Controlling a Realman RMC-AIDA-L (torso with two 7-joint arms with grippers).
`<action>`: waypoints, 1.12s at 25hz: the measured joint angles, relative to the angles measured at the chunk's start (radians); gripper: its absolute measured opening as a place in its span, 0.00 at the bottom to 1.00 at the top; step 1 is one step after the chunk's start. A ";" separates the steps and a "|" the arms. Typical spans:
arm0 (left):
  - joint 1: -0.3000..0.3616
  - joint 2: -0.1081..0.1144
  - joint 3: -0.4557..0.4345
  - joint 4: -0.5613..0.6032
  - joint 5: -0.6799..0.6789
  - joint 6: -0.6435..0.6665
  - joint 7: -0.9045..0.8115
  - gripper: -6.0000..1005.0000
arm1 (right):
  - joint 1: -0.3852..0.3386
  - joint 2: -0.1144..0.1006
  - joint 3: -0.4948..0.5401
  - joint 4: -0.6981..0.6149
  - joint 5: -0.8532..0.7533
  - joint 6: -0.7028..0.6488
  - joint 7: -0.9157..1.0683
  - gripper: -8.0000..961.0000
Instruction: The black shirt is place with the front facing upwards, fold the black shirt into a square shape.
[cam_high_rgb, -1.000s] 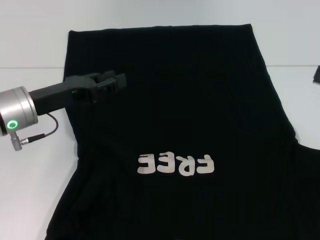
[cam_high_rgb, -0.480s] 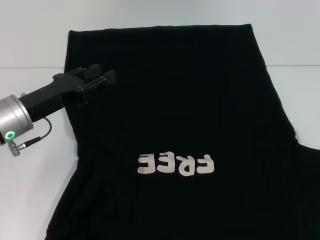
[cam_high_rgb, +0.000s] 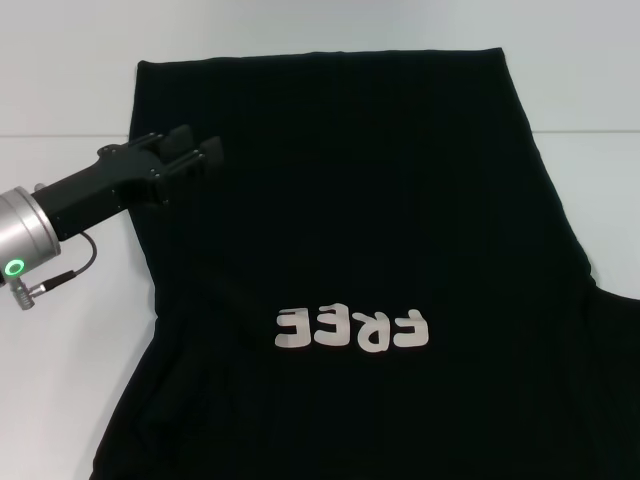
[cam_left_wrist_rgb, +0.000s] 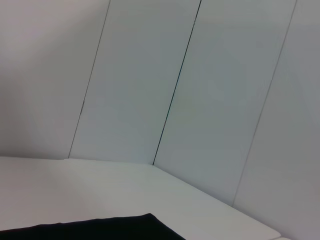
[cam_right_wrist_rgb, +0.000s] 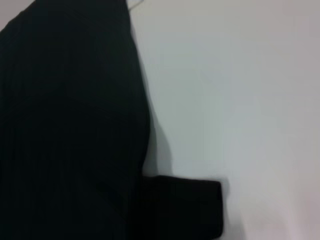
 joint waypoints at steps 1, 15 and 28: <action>0.000 0.000 0.000 0.001 0.000 0.000 -0.001 0.53 | 0.005 -0.001 -0.001 0.014 0.000 0.017 -0.010 0.98; 0.004 0.000 0.000 -0.001 -0.003 -0.024 0.001 0.53 | 0.059 0.001 -0.036 0.151 -0.001 0.093 -0.045 0.90; 0.004 0.000 0.000 0.003 -0.003 -0.026 0.000 0.53 | 0.061 -0.001 -0.052 0.170 -0.004 0.107 -0.038 0.87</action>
